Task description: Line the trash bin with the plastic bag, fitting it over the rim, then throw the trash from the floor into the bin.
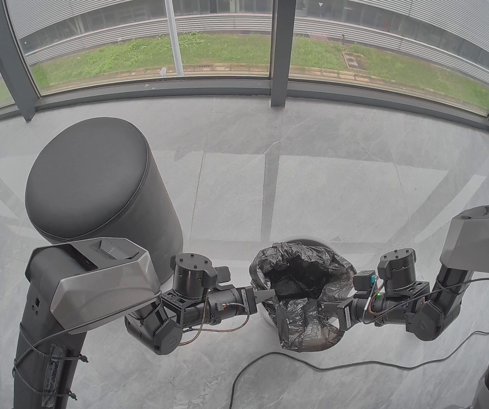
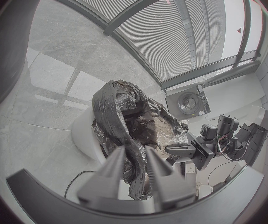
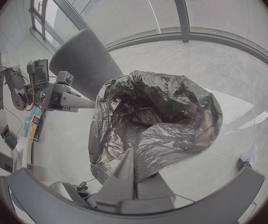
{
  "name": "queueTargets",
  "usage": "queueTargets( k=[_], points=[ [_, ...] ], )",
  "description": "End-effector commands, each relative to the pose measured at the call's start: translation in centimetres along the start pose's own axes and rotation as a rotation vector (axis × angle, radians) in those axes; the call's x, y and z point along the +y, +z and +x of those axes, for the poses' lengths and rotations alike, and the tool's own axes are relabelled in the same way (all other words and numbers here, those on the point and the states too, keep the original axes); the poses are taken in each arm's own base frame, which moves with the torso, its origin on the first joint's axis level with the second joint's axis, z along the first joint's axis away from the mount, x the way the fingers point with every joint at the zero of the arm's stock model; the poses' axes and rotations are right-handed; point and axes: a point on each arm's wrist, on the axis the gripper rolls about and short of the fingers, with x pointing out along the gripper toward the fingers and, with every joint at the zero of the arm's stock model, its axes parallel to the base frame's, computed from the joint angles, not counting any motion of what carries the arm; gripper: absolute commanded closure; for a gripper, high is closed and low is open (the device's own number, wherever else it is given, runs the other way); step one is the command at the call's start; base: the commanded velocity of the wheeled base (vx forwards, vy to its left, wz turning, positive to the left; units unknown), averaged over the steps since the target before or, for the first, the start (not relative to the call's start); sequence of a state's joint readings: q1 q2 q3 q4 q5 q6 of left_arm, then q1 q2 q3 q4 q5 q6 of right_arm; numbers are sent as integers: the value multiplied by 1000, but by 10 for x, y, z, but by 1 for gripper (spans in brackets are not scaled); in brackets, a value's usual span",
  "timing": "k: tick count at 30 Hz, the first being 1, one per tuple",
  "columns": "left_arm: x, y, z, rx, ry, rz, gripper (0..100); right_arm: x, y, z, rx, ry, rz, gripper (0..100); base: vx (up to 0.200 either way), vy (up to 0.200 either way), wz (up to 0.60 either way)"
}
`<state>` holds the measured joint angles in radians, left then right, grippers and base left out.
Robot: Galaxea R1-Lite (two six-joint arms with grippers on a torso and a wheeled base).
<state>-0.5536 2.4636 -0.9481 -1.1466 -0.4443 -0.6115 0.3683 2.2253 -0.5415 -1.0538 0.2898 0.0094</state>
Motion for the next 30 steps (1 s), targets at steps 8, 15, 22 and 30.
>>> queueTargets(
  k=[8, 15, 22, 30],
  points=[
    [0, 3, 3, 14, 10, 0, 100, 3, -1, 1, 5, 10, -4, 100, 0, 0, 0],
    [6, 4, -1, 28, 37, -9, 100, 7, -1, 2, 7, 20, -11, 100, 0, 0, 0],
    [29, 6, -16, 72, 132, 83, 100, 11, 1, 2, -20, 32, -27, 100, 0, 0, 0],
    [18, 23, -29, 46, 105, 114, 100, 12, -3, 2, -9, 36, -25, 100, 0, 0, 0]
  ],
)
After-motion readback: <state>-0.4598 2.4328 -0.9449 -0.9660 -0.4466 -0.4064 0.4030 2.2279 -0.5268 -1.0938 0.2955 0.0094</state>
